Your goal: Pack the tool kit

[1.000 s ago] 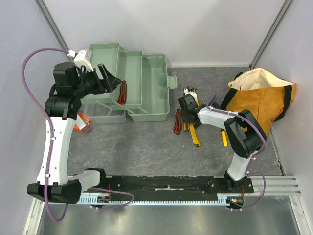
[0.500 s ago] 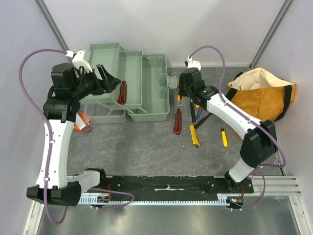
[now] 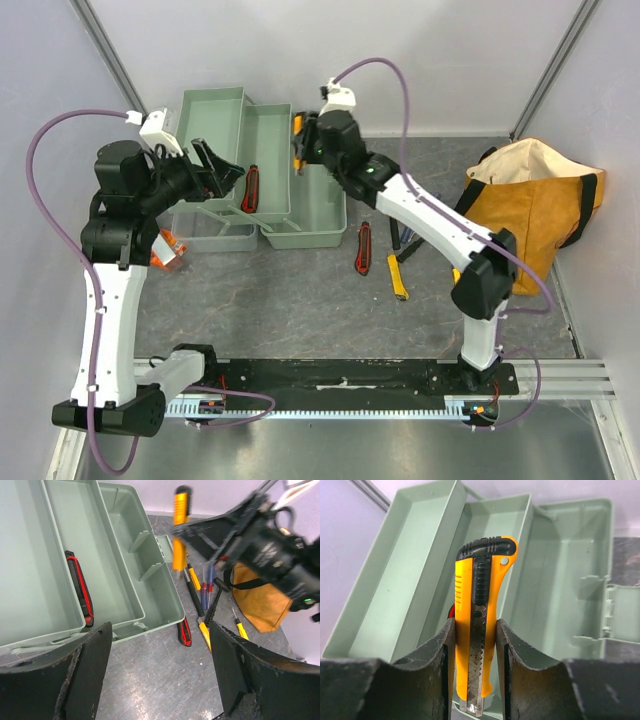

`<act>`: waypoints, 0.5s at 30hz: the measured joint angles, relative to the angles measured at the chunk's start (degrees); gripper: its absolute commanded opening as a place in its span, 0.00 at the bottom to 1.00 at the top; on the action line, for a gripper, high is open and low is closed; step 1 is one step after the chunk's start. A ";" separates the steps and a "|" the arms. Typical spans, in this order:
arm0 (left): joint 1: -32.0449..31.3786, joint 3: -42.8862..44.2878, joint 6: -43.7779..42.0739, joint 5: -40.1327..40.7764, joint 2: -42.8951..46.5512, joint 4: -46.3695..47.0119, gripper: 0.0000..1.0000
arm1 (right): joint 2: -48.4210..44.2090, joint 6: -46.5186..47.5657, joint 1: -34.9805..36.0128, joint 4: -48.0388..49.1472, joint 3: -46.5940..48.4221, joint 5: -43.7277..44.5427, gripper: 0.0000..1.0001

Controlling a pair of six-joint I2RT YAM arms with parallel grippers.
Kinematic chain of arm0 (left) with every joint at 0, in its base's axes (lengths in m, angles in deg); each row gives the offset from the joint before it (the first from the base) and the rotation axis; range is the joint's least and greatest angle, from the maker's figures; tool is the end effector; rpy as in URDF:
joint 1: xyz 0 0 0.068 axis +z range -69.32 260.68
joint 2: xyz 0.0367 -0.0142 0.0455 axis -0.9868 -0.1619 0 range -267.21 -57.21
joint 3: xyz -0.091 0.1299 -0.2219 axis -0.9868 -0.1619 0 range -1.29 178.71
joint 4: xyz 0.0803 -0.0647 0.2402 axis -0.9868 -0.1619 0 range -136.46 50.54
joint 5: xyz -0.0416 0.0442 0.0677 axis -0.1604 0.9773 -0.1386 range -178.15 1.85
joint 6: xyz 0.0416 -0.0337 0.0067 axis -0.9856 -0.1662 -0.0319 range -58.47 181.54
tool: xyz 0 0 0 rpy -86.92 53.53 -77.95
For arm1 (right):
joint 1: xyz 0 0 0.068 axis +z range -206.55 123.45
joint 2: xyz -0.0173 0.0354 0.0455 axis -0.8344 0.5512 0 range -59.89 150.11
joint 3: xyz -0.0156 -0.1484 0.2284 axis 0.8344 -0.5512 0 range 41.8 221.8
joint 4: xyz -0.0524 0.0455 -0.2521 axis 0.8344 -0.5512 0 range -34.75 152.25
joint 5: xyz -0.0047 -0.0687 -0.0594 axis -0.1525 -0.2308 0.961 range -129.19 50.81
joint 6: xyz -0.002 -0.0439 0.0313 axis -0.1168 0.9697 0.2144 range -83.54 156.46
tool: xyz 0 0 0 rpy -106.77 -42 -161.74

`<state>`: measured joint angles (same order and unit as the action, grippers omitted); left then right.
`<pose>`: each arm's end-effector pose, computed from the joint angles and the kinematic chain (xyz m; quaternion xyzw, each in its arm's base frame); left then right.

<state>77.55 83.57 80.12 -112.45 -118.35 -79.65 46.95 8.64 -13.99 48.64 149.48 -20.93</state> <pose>0.1937 -0.0252 0.4679 0.0196 0.7930 -0.2757 0.5429 0.3359 0.2933 0.4059 -0.0008 0.7778 0.2537 0.5750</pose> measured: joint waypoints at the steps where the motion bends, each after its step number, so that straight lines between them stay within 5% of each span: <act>1: 0.00 -0.17 0.17 0.00 0.37 0.04 0.84 | 1.79 -0.28 1.03 -0.11 1.27 0.66 0.24; 15: 0.00 -3.72 2.51 -0.02 1.90 1.33 0.83 | 17.31 -1.05 8.09 -3.91 9.84 5.18 0.24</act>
<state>77.55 79.85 82.64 -112.47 -116.45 -78.31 64.26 7.59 -5.90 44.73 159.32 -15.75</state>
